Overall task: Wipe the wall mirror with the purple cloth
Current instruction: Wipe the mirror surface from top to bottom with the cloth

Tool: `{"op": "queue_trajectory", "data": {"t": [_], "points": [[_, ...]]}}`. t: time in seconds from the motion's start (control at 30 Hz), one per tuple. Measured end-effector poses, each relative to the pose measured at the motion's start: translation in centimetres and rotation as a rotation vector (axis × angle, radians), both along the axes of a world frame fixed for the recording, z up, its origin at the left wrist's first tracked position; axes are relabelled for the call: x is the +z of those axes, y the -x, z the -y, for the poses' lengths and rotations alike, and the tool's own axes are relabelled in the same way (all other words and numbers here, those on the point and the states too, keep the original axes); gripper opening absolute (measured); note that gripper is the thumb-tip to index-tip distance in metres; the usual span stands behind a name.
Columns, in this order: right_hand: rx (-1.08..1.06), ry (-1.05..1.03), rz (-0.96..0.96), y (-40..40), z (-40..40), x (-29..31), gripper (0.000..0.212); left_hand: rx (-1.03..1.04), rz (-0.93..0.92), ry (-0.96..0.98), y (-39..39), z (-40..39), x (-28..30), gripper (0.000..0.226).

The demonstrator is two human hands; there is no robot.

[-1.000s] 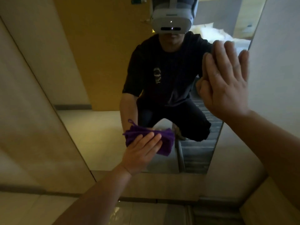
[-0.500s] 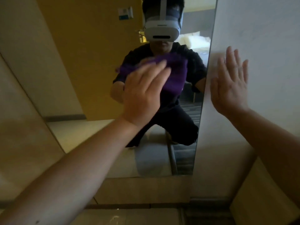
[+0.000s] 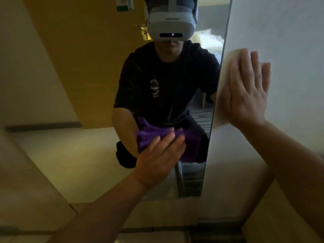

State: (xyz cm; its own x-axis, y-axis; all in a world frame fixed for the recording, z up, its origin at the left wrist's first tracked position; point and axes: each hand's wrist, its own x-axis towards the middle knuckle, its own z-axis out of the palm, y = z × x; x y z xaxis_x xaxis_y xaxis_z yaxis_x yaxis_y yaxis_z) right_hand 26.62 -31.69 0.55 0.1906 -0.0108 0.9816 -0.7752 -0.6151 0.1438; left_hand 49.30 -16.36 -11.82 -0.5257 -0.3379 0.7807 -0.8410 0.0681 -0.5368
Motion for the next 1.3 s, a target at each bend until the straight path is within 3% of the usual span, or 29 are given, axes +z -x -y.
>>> {"op": "queue_trajectory", "data": {"t": [0.17,0.3,0.4,0.5,0.63,0.73,0.87,1.13,1.3], "points": [[-0.020,0.058,0.037,-0.1,0.3,0.0,0.055,0.073,0.117,-0.403,-0.6,-3.9,-10.4,0.048],[-0.022,0.049,0.033,-0.3,0.3,0.0,0.055,0.066,0.002,-0.496,0.2,-4.7,-10.1,0.042],[-0.038,0.051,0.053,-0.3,0.2,0.1,0.052,-0.021,-0.190,-0.382,1.7,-4.2,-5.6,0.031],[-0.040,0.044,0.052,-0.4,0.3,0.1,0.050,-0.161,-0.348,-0.147,3.8,-2.7,3.7,0.029],[-0.029,0.033,0.049,-0.2,0.0,0.2,0.049,-0.162,-0.337,0.129,6.0,0.7,17.3,0.032],[-0.017,0.034,0.049,-0.2,-0.1,0.3,0.049,-0.069,-0.245,0.188,6.8,2.9,19.9,0.032],[-0.006,0.063,0.040,-0.1,0.2,0.3,0.056,-0.043,-0.086,0.168,5.8,3.1,13.9,0.033],[-0.028,0.068,0.050,-0.2,0.2,0.2,0.048,-0.020,0.182,-0.054,3.9,1.9,-1.4,0.041],[-0.030,0.005,0.039,0.1,-0.3,0.3,0.047,0.109,0.382,-0.475,1.7,-2.2,-8.0,0.053]]}}
